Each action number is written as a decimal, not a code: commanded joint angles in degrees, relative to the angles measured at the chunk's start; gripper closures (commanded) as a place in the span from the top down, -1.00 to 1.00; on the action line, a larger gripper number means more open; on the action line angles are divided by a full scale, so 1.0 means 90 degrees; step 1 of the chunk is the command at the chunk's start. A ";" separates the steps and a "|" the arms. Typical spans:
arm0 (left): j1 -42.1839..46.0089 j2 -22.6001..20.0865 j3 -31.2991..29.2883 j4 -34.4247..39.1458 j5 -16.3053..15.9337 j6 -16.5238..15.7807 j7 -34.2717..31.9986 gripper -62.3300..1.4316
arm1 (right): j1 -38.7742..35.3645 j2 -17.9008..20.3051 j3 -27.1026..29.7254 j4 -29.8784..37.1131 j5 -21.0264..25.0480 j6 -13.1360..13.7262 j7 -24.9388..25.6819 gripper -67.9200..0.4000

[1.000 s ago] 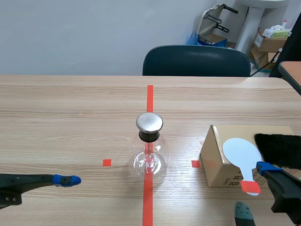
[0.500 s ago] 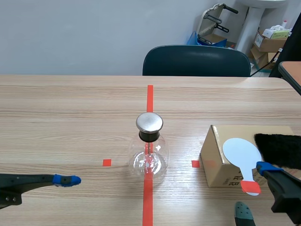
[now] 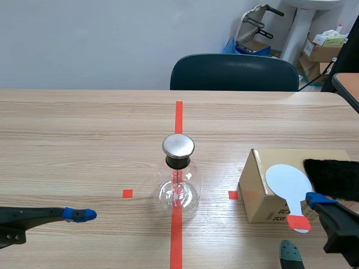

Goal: Do the electroscope experiment

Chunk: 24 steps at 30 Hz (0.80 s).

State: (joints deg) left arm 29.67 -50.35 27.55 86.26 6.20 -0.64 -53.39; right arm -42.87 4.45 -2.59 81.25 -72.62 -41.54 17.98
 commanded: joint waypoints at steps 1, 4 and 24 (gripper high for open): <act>0.0000 0.0000 -0.0029 0.0138 -0.0070 0.0010 -0.0083 0.22 | 0.0022 0.0034 0.0044 0.0066 0.0022 -0.0369 -0.0005 1.00; 0.0000 -0.0002 -0.0029 0.0138 -0.0134 0.0007 -0.0061 0.22 | 0.0022 0.0034 0.0044 0.0066 0.0022 -0.0369 -0.0005 1.00; -0.0036 0.0129 -0.0911 0.0138 -0.3041 -0.0155 0.0848 0.22 | -0.0699 0.0107 0.0044 0.0369 0.1535 -0.0369 0.0899 1.00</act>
State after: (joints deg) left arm 29.65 -50.09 20.16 86.26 -20.88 -1.69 -44.97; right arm -47.62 4.91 -2.61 82.65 -59.64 -41.36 25.87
